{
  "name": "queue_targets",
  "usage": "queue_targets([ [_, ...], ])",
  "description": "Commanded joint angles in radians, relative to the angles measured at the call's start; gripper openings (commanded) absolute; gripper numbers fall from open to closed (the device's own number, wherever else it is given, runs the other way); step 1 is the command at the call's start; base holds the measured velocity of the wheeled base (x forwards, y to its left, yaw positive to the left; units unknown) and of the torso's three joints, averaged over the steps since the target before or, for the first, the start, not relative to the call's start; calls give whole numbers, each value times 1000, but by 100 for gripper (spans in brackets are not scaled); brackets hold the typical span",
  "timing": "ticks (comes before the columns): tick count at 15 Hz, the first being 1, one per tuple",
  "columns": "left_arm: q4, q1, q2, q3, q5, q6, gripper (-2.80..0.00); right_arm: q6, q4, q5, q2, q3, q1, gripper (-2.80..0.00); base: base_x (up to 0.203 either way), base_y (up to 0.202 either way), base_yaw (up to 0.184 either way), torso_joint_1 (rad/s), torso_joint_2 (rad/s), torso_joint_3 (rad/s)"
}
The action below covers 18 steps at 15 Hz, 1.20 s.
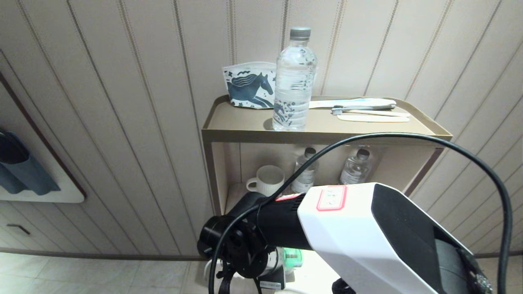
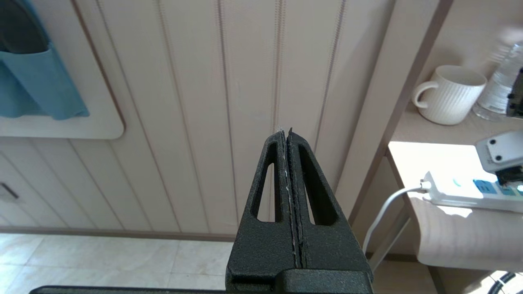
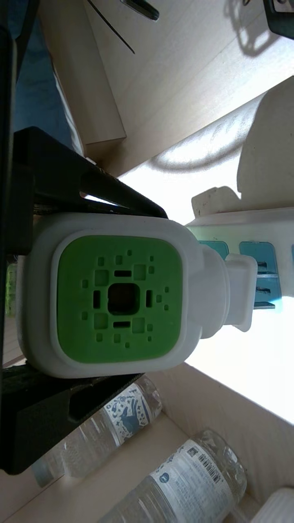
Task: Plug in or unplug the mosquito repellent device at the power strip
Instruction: Insert the plug into the socket
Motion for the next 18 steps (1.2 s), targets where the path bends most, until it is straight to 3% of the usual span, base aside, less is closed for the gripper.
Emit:
queue_targets([
  [1,-1,0,0,0,1,0,-280,-5,9,-4,-1,0,-4,-280,0,0,0,0,0,0],
  [18,-1,1,0,0,0,-1,-280,-35,56,-4,23,1,-2,-280,0,0,0,0,0,0],
])
